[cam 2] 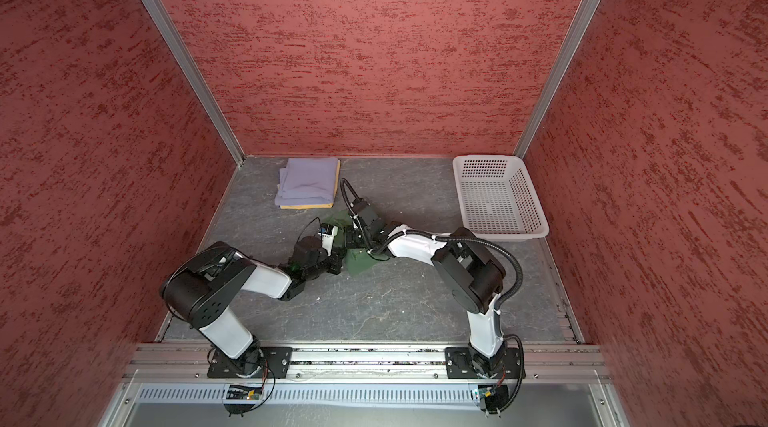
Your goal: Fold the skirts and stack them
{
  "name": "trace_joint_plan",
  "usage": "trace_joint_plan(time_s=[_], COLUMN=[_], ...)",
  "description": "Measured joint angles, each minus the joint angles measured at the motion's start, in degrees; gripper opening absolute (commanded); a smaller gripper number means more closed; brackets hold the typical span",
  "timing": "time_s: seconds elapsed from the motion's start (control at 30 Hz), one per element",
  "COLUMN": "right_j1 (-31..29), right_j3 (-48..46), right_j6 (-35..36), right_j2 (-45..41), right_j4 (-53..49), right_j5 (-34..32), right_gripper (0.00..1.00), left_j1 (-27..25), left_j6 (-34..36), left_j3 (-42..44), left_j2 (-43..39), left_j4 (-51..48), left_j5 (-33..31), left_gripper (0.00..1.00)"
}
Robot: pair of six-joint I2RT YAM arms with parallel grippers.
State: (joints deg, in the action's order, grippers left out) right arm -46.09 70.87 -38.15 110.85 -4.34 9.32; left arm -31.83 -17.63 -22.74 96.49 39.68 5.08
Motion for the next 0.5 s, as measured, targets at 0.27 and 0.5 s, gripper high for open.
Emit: trace_joint_plan(time_s=[0.27, 0.5], right_j1=[0.00, 0.00], right_j3=[-0.04, -0.22], right_j6=[-0.70, -0.59], right_j2=[1.03, 1.03], right_j4=[0.44, 1.11], right_j5=[0.74, 2.08], right_gripper=[0.12, 0.31], left_j1=[0.00, 0.00], left_j6=[0.04, 0.63], left_j3=[1.66, 2.45], left_j2=[-3.41, -12.76], left_j4=[-2.51, -8.15], left_j5=[-0.28, -2.23], left_gripper=[0.06, 0.07])
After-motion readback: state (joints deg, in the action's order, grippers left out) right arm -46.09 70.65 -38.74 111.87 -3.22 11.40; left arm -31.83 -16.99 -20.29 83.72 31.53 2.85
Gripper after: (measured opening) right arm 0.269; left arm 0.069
